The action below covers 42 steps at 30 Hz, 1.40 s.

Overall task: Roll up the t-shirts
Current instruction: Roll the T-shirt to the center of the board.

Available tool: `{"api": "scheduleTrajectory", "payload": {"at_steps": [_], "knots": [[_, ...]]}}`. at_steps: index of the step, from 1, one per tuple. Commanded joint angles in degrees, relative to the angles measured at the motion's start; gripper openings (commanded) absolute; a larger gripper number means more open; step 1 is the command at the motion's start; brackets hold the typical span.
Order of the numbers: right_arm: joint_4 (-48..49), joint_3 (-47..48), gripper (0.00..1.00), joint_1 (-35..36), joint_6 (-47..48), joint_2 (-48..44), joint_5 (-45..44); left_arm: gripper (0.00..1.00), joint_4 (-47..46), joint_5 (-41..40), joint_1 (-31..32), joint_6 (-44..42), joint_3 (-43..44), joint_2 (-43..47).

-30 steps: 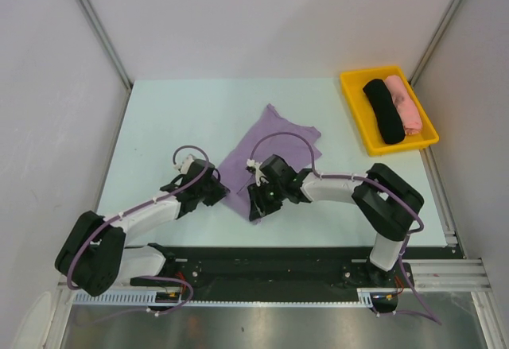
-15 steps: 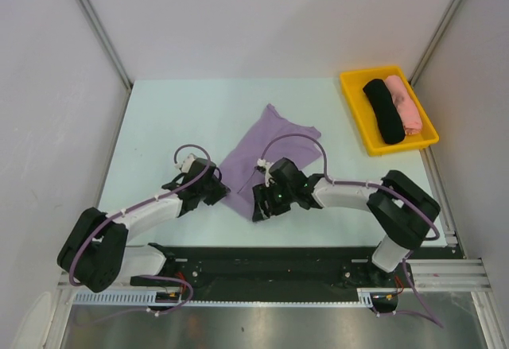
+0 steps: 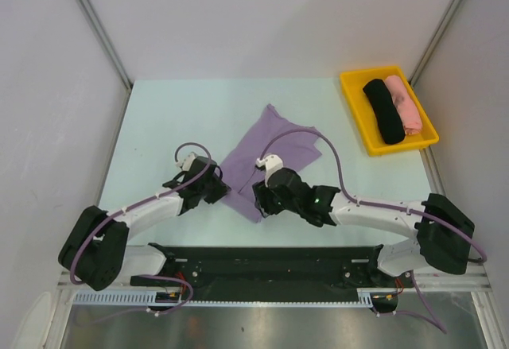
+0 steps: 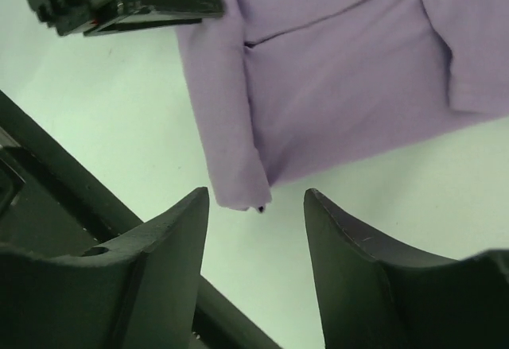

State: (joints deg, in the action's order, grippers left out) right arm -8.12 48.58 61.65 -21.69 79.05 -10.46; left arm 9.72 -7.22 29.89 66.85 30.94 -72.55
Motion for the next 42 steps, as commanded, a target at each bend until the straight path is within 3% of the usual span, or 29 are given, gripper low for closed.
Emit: {"api": "scheduleTrajectory", "payload": {"at_steps": [1,13,29,32,42], "knots": [[5.56,4.24,0.55,3.65,7.53,3.74,-2.64,0.32,0.04,-0.25,0.17,-0.76,2.90,-1.01],[10.31,11.63,0.61,6.82,18.08,17.18,-5.80,0.32,-0.22,0.81,0.08,-0.84,4.39,-3.56],[9.97,11.89,0.62,4.97,17.56,23.70,-3.34,0.33,-0.31,1.51,-0.01,-1.81,6.50,-4.61],[10.05,11.89,0.63,4.54,17.21,24.93,-2.64,0.37,-0.14,2.04,-0.27,-2.42,6.76,-4.44],[8.91,11.89,0.69,2.87,17.56,26.33,-0.62,0.63,2.15,4.50,-5.89,-6.73,6.42,4.43]]}}
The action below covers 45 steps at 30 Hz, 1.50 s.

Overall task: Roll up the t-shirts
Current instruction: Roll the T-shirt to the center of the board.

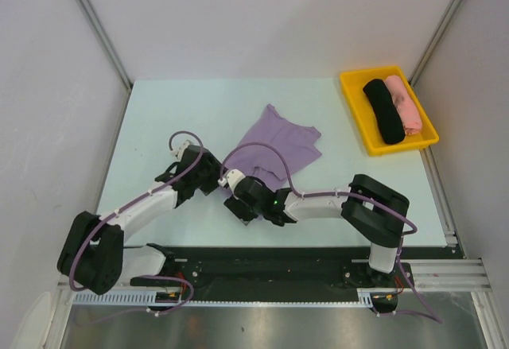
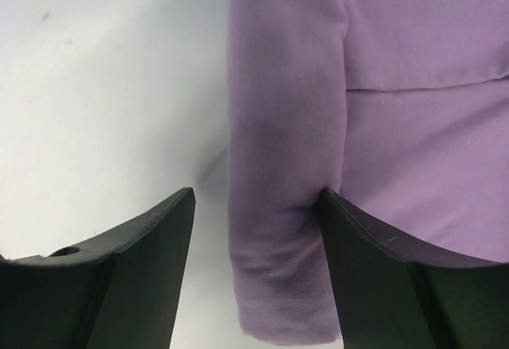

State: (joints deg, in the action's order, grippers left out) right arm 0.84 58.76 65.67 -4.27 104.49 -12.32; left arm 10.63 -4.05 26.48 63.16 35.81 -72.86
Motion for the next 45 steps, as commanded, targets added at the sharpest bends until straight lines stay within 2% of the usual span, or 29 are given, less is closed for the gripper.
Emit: {"api": "scheduleTrajectory", "payload": {"at_steps": [1,6,12,13,19,22,30,38,42,45], "knots": [[-0.14,1.71,0.68,-1.85,0.06,0.89,1.68,0.65,1.41,1.59,-3.70,-3.56,1.28,5.53],[0.04,1.71,0.57,-4.32,0.32,0.81,6.42,0.69,0.71,3.52,-5.74,-5.14,-2.49,11.23],[0.92,1.71,0.43,-9.76,-0.38,1.42,21.88,0.72,-4.74,8.88,-5.82,-6.12,-9.77,15.72],[1.00,1.71,0.39,-10.64,-1.52,1.42,26.68,0.72,-5.61,9.85,-5.74,-6.11,-10.75,16.95],[4.52,1.71,0.34,-17.41,-6.97,4.49,45.59,0.70,-10.19,12.14,-5.65,-6.29,-15.51,17.40],[6.45,1.71,0.34,-19.08,-9.43,5.90,50.96,0.71,-15.35,12.23,-5.65,-5.94,-16.39,16.35],[9.97,1.71,0.33,-21.55,-14.09,8.80,56.70,0.66,-18.72,10.39,-5.04,-3.49,-13.41,6.08],[10.50,1.71,0.32,-21.99,-14.45,9.77,59.34,0.64,-17.58,4.15,-3.10,1.27,-11.38,1.41],[9.71,1.71,0.32,-21.90,-13.83,9.77,59.08,0.65,-20.12,4.14,-1.87,2.85,-11.46,0.17],[9.53,1.71,0.31,-21.81,-13.74,9.68,59.08,0.65,-20.48,1.24,-0.03,3.29,-11.03,0.09]]}}
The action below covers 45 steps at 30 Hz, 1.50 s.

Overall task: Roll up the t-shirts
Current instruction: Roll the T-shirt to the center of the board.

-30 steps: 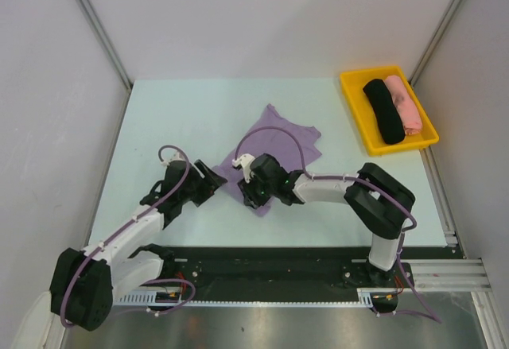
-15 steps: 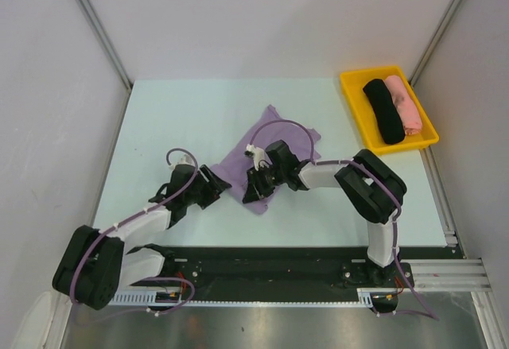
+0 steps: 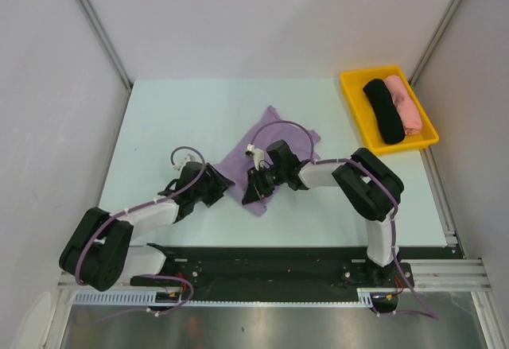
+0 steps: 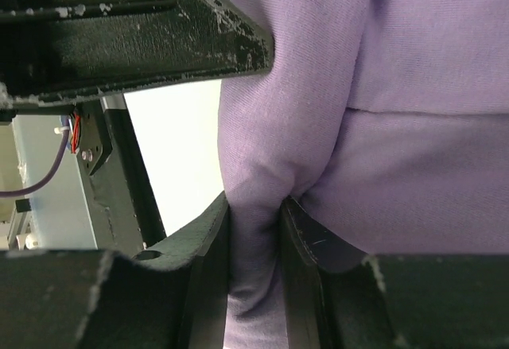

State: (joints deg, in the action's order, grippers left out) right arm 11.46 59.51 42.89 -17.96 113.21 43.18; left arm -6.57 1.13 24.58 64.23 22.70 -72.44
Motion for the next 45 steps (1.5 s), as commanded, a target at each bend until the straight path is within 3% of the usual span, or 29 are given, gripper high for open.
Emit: {"api": "scheduleTrajectory", "payload": {"at_steps": [1,5,11,12,14,15,20,21,26,29,35,38,45], "knots": [[-1.09,0.96,0.31,0.96,-0.06,0.96,3.67,0.65,-2.58,-4.29,2.75,2.31,2.35,-0.50],[-1.88,0.96,0.31,0.88,0.46,0.61,3.58,0.60,-0.29,-6.92,3.37,3.36,3.40,-2.17],[-4.60,0.96,0.31,2.10,2.92,-0.79,0.42,0.42,4.43,-8.24,4.69,5.12,5.24,-4.46],[-5.30,0.96,0.34,2.54,3.54,-1.84,-1.85,0.33,6.11,-9.38,5.39,5.55,5.60,-4.55],[-7.94,0.88,0.39,4.38,5.82,-3.34,-4.84,0.25,9.46,-10.00,5.92,6.08,5.52,-3.15],[-8.56,0.61,0.47,5.09,6.52,-5.00,-8.43,0.18,11.56,-10.18,6.09,6.43,5.25,-2.10],[-10.41,-2.55,0.70,10.01,9.25,-12.47,-22.15,0.05,20.61,-11.14,6.01,5.21,4.28,6.32],[-10.84,-2.73,0.74,12.45,9.60,-13.79,-28.35,0.03,23.41,-10.97,6.09,4.77,4.11,7.57],[-13.40,-2.99,0.78,22.31,12.24,-19.60,-51.29,0.02,27.31,-8.78,5.48,4.42,1.04,14.69],[-13.22,-3.08,0.79,27.32,12.15,-21.09,-59.14,0.02,28.89,-7.81,5.22,4.15,0.59,15.32],[-9.97,-2.56,0.81,36.11,14.35,-19.08,-70.84,0.02,29.16,-6.14,4.78,3.45,1.12,13.65],[-10.06,-1.68,0.78,38.75,15.84,-16.71,-75.93,0.04,29.42,-5.70,4.60,3.19,1.82,12.59],[-9.44,0.61,0.72,41.74,19.71,-10.38,-80.70,0.06,30.21,-5.70,4.16,2.83,3.40,11.45]]}}
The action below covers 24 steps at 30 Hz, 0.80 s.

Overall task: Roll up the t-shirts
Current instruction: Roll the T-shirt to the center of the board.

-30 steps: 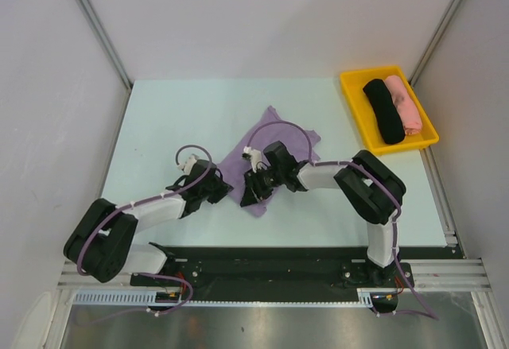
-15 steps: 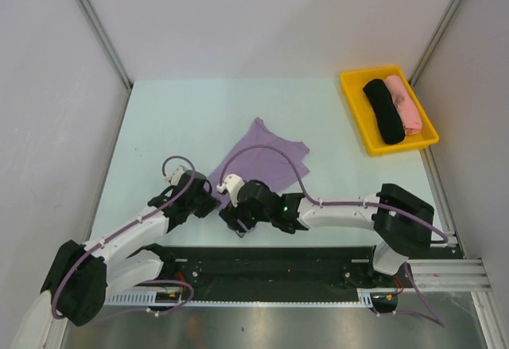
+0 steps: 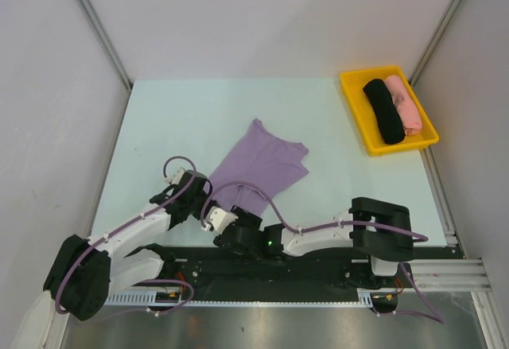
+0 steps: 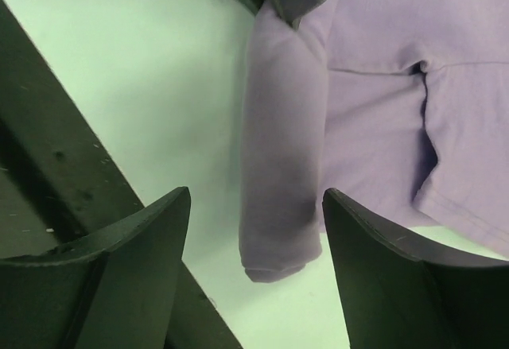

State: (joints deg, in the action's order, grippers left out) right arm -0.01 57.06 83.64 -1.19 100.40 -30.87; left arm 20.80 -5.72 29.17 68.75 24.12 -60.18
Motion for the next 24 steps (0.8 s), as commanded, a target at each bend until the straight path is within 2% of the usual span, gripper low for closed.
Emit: {"api": "scheduleTrajectory", "payload": {"at_steps": [1,3,6,7,11,14,15,17,18,21,24], "knots": [[1.86,3.41,0.72,1.00,3.04,3.82,-7.18,0.06,3.02,0.97,-0.43,-1.78,2.33,-0.90],[1.50,4.20,0.69,1.00,3.21,5.06,-8.67,0.06,3.20,1.06,-0.51,-1.87,2.42,-0.73],[1.85,4.20,0.54,0.83,2.95,5.07,-9.12,0.07,3.28,1.15,-0.60,-2.04,2.51,-0.46],[1.77,4.20,0.45,0.65,2.51,4.81,-8.42,0.08,3.02,1.58,-0.86,-2.48,2.60,-0.46],[0.28,4.20,0.30,-1.54,-0.20,3.31,-3.42,0.18,1.88,3.78,-2.18,-4.32,2.42,0.85],[0.27,3.76,0.27,-4.53,-1.88,1.56,4.83,0.33,1.27,5.19,-4.20,-5.64,2.16,2.43],[0.27,3.33,0.27,-6.54,-3.28,1.03,10.16,0.47,1.18,5.19,-4.73,-6.25,2.16,3.74],[0.19,2.89,0.25,-9.09,-5.22,-0.11,16.17,0.55,1.18,6.67,-6.05,-6.79,2.25,5.42],[0.19,2.36,0.24,-10.24,-6.88,-0.38,21.24,0.62,1.00,6.86,-6.49,-7.31,2.34,7.25],[1.24,1.13,0.24,-14.89,-10.13,-0.64,30.22,0.66,0.56,6.77,-7.37,-8.10,2.69,9.99],[2.12,0.25,0.24,-19.81,-12.51,0.14,40.41,0.65,0.39,6.95,-7.46,-9.33,3.12,12.10]]}}
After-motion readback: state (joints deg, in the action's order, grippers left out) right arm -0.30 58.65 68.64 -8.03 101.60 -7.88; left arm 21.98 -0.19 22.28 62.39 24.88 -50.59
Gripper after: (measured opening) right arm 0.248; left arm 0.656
